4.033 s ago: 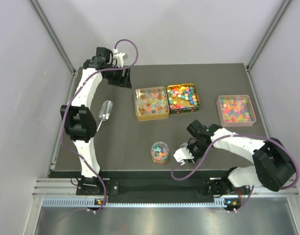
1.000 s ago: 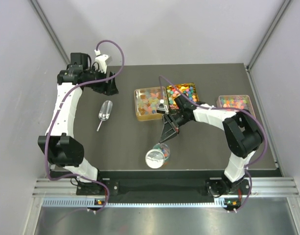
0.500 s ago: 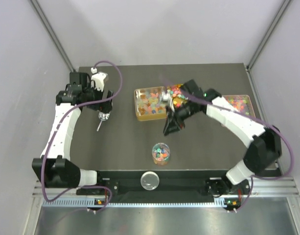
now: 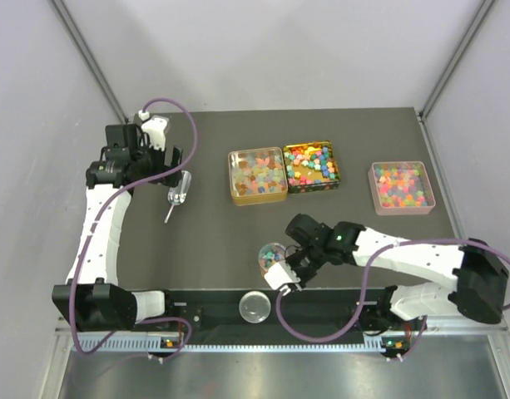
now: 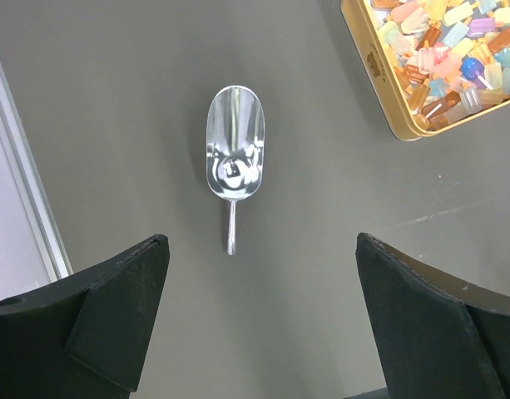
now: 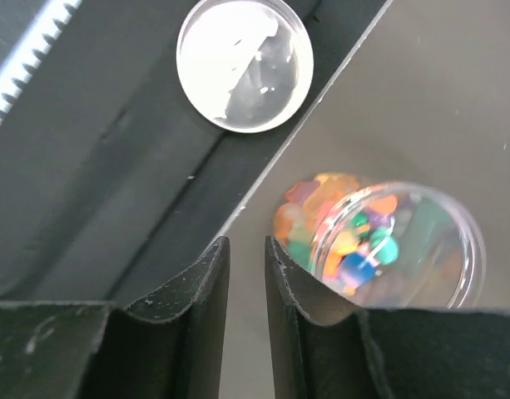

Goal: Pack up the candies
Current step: Pick up the bottle lid at the center of the board.

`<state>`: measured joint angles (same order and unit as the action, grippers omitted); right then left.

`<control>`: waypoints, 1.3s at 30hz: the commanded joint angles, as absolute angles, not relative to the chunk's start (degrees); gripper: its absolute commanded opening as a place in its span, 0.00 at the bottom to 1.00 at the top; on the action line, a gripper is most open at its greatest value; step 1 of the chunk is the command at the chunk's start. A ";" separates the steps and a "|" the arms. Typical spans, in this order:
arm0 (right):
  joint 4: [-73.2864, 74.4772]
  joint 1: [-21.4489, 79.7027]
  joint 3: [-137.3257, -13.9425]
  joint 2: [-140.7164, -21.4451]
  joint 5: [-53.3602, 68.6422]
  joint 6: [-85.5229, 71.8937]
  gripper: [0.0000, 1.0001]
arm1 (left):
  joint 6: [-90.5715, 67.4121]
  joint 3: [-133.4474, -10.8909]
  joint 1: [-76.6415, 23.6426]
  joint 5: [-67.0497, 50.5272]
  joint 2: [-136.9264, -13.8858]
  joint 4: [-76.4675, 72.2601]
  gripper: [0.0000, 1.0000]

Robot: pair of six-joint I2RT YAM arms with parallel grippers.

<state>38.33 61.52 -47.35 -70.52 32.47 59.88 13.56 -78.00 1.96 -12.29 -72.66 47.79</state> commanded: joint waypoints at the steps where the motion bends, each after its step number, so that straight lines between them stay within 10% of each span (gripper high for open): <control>1: 34.36 62.75 -50.79 -77.32 35.33 69.60 0.25 | 12.66 -77.17 2.90 -12.13 -70.14 45.61 0.98; 39: 44.21 77.17 -61.17 -98.61 29.54 85.96 0.17 | 11.95 -74.97 4.48 -12.13 -64.34 46.49 0.98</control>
<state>44.14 75.68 -58.94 -97.19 29.63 86.26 13.15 -75.35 3.68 -11.70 -66.89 47.68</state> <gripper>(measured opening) 0.207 0.982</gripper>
